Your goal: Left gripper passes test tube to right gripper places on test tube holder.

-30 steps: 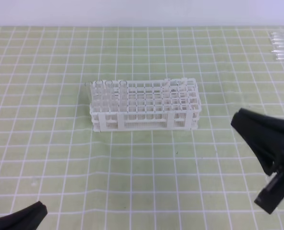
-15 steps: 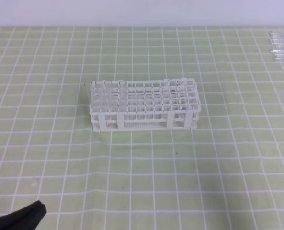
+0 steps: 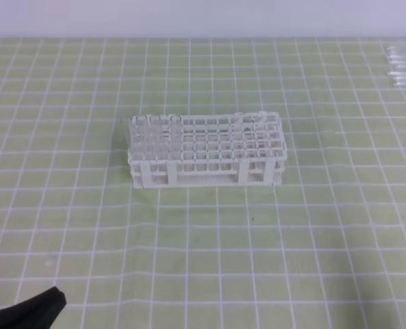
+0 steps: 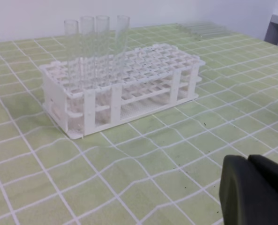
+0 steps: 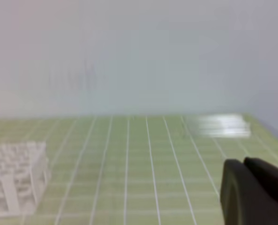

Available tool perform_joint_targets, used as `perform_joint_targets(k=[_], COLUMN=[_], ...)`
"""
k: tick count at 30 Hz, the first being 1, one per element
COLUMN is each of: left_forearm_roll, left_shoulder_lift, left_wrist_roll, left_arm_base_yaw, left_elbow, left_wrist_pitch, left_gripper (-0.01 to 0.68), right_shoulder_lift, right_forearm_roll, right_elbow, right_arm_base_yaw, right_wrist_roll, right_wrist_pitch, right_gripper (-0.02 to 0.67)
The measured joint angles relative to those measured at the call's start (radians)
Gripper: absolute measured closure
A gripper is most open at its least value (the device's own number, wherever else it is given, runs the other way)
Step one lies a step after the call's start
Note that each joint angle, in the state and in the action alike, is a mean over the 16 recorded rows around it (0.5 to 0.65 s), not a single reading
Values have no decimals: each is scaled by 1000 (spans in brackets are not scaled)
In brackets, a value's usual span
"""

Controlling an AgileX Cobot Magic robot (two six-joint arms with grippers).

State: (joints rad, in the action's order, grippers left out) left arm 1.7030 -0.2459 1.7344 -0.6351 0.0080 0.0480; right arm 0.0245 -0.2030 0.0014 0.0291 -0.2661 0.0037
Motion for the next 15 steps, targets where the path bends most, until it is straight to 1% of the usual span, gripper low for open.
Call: perform_joint_targets(k=[8, 11, 15], left_forearm_roll=[0, 1, 0], left_shoulder_lift=[0, -1, -1], left_wrist_roll=[0, -1, -1], left_arm_base_yaw=[0, 1, 1], left_elbow=[2, 4, 3], left_wrist_pitch=[-3, -4, -4], left_gripper=[675, 675, 675], right_shoulder_lift=[-41, -41, -41], right_forearm_roll=[10, 52, 138], right_elbow=[-1, -1, -1], right_arm_base_yaw=[-2, -2, -2], right_wrist_roll=[3, 48, 142], right_wrist_pitch=[97, 128, 175], right_gripper=[665, 665, 665])
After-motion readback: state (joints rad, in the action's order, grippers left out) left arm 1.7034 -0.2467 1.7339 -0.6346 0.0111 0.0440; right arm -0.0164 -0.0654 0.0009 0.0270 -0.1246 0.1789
